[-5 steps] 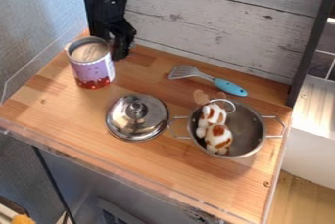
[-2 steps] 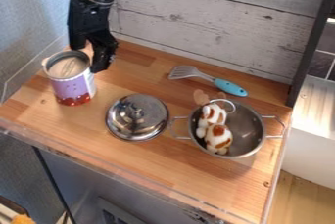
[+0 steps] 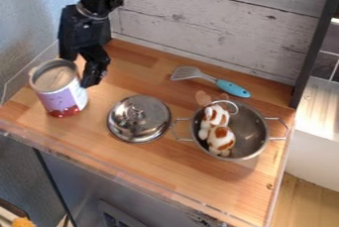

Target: Move the can to the lower left side of table

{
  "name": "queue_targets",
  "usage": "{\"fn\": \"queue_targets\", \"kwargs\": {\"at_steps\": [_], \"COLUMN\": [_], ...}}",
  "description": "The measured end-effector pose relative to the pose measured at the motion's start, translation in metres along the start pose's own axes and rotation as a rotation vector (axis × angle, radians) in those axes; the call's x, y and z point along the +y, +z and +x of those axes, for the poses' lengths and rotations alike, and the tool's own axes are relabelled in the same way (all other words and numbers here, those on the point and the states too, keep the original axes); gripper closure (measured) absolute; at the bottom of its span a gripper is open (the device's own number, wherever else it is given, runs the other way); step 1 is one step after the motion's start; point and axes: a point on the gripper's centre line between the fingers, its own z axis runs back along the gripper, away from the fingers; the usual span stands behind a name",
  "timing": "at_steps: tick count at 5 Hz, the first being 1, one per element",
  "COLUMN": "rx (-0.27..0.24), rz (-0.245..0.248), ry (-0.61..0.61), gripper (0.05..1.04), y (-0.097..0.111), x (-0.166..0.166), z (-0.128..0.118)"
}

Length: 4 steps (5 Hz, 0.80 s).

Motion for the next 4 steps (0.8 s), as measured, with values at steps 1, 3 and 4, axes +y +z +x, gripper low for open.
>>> {"fn": "queue_targets", "kwargs": {"at_steps": [1,3,4], "rx": [-0.014,-0.012,0.000], "rz": [-0.011,-0.050,-0.046], "ry": [0.012,0.031,0.029], "gripper": [0.083,0.083,0.083], "y": [-0.002,0.009,0.012], "x": [0.001,-0.005,-0.006], "z": [0.015,0.025,0.022]}}
